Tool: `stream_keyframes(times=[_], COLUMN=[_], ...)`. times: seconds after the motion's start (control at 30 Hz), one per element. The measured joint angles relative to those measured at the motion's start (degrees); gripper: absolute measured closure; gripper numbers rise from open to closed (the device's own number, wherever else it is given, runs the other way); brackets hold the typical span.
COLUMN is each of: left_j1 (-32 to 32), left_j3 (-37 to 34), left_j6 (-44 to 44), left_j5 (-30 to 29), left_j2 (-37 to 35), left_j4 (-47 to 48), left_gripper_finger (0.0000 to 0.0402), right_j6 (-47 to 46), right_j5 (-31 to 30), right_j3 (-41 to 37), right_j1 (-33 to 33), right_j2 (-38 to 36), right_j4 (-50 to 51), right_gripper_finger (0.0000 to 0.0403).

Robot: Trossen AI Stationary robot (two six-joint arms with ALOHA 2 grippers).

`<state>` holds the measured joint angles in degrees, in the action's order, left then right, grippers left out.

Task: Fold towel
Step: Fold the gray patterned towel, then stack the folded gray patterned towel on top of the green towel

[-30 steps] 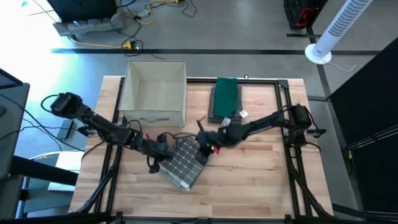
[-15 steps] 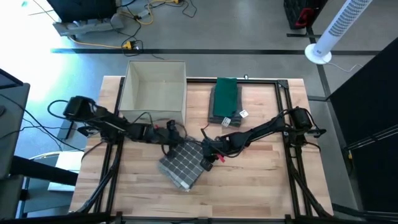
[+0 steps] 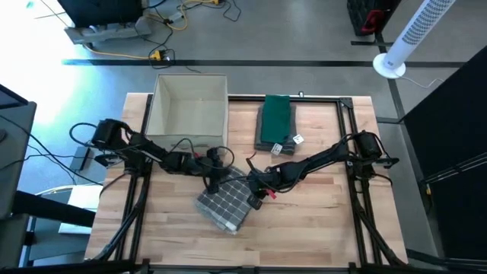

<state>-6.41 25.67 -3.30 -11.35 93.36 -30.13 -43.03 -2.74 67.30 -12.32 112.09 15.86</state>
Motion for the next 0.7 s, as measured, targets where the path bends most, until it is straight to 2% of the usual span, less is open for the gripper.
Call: stream_keyframes(times=[0.13, 0.3, 0.4, 0.5, 0.6, 0.7], left_j1=[-0.81, -2.92, -5.6, -10.34, -16.63, -21.84], left_j3=[3.05, 7.72, 8.29, 7.49, 5.33, 2.6], left_j6=[-0.07, -0.71, -5.82, -12.81, -17.84, -19.2], left_j5=[1.91, 5.7, 10.46, 14.32, 13.09, 6.45], left_j2=[-6.23, -15.37, -19.59, -22.16, -22.49, -21.68], left_j4=[4.38, 19.89, 30.03, 34.66, 34.84, 34.68], left_gripper_finger=[0.0402, 0.0402, 0.0402, 0.0402, 0.0402, 0.0402], right_j6=[-0.26, 0.42, -0.29, 0.31, 3.42, 8.86], right_j5=[1.4, 2.86, 3.02, 8.75, 11.4, 8.41], right_j3=[1.7, 5.38, 7.57, 10.78, 15.39, 19.35], right_j1=[-0.25, -2.03, -2.37, -0.03, 3.09, 5.78], right_j2=[0.02, 0.0, 0.02, 0.02, 0.02, 0.02], right_j4=[-0.16, 0.16, 2.2, 6.67, 14.04, 21.46], right_gripper_finger=[0.0403, 0.0403, 0.0403, 0.0403, 0.0403, 0.0403])
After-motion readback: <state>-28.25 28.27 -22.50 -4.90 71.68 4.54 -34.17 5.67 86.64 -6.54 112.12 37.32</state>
